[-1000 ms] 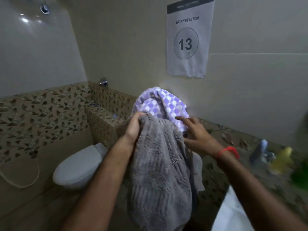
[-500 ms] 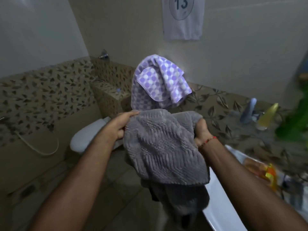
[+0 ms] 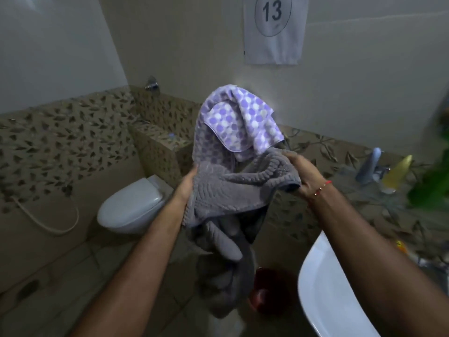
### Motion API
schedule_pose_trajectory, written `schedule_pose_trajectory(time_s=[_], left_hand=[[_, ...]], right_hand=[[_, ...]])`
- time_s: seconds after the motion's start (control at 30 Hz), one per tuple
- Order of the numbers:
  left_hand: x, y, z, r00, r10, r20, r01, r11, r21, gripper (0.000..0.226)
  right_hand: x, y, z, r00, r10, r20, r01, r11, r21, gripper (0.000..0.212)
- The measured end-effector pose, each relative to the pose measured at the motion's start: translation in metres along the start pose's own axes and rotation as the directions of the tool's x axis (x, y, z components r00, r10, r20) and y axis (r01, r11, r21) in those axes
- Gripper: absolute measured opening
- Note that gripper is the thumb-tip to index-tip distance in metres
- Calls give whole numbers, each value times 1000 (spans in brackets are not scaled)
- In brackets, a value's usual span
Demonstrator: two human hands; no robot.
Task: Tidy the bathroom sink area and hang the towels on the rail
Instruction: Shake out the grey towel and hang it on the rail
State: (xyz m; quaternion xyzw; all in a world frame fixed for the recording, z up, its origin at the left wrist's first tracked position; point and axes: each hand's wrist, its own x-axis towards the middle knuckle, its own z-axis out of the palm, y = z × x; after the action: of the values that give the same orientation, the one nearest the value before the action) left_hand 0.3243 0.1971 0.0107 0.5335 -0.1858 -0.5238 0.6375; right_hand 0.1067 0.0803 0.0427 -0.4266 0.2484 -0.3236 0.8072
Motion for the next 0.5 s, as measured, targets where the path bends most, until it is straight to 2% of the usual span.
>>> schedule_pose_trajectory(time_s=[0.03,0.07,0.1,0.13,0.17,0.2,0.23,0.27,0.3,0.33,0.37,0.4,0.43,0.47,0.5], left_hand=[[3,12,0,1000,19,22,-19,1000,10,51],[5,22,0,998,35,44,-35,999,17,49],[4,30,-1,997,28,69,-29,999,18,46],[3,37,-2,994,6,108,-10,999,37,41],[3,42,-3,990,-22,142,10,997,82,34],[3,45,-3,985,-56,160,29,986,166,25],[3,46,-4,987,-82,141,45,967,249,20],[3,45,-4,990,-87,114,49,951,305,19],[1,46,-2,991,-79,105,42,947,319,17],[-1,50,2,990,-68,121,29,954,298,13],[-3,57,6,985,-64,162,21,967,256,11],[-8,67,11,973,-57,222,11,978,206,14],[-12,80,15,958,-30,286,-17,987,161,19],[-18,94,20,940,26,341,-79,987,141,25],[-23,109,22,924,113,365,-193,963,190,34]], right_hand=[[2,-3,0,1000,-7,-25,6,999,-39,43],[5,-3,-3,997,-16,-74,4,986,-165,29],[6,-1,-8,992,-33,-119,-10,940,-340,16],[6,1,-12,988,-59,-144,-30,834,-551,11],[6,2,-16,983,-108,-151,-47,640,-767,15],[8,-1,-18,966,-206,-154,-68,370,-927,24],[7,-6,-18,916,-363,-172,-128,140,-982,38],[4,-12,-15,850,-507,-145,-135,57,-989,54],[1,-17,-11,826,-562,-47,-17,57,-998,70],[-7,-20,0,852,-517,84,142,74,-987,86],[-12,-16,11,885,-412,217,257,42,-966,99],[-14,-7,20,898,-302,319,303,-101,-948,105],[-14,4,27,896,-208,392,321,-304,-897,101],[-14,12,31,888,-161,432,307,-492,-815,86],[-9,13,31,862,-232,450,248,-583,-774,64]])
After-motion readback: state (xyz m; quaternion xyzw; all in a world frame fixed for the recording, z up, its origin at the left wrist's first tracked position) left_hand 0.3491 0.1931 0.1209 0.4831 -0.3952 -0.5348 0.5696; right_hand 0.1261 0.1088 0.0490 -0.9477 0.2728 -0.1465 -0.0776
